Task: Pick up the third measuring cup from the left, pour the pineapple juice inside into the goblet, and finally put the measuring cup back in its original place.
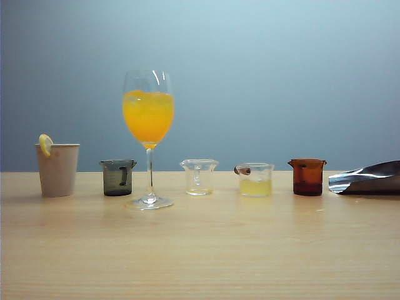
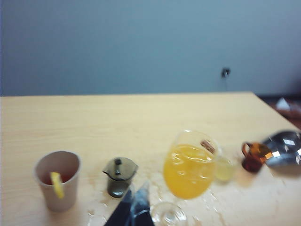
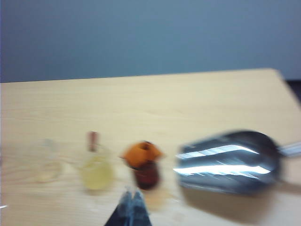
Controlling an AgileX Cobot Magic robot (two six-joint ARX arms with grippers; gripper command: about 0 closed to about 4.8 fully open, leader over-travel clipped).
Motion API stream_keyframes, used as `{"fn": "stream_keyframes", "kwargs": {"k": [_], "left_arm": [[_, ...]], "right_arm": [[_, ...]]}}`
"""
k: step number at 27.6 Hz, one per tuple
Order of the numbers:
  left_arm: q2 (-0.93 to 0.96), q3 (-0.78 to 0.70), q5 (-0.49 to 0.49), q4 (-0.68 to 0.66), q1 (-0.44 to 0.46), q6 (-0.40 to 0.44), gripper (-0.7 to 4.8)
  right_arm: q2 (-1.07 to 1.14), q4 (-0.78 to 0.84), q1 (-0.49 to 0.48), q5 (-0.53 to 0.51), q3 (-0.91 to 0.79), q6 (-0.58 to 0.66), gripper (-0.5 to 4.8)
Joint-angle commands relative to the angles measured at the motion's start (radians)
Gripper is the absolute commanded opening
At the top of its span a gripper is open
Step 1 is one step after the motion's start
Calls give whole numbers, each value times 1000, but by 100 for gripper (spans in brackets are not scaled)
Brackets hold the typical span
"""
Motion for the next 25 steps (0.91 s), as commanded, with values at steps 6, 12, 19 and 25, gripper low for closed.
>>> {"fn": "stream_keyframes", "kwargs": {"k": [6,12,19,25], "left_arm": [[136,130,76,-181,-43,153,-6],[147,129,108,-219,-49,149,-6],[203,129,42,-215,-231,158,-6],[308,129,42,-209,-299,172,-6]], "right_arm": [[275,267,239,58,3,7,-9],[513,472,301,79,3,18,-9],[807,734,335,116,4,38,-9],[1005,858,340,209,37,29,-9]]}}
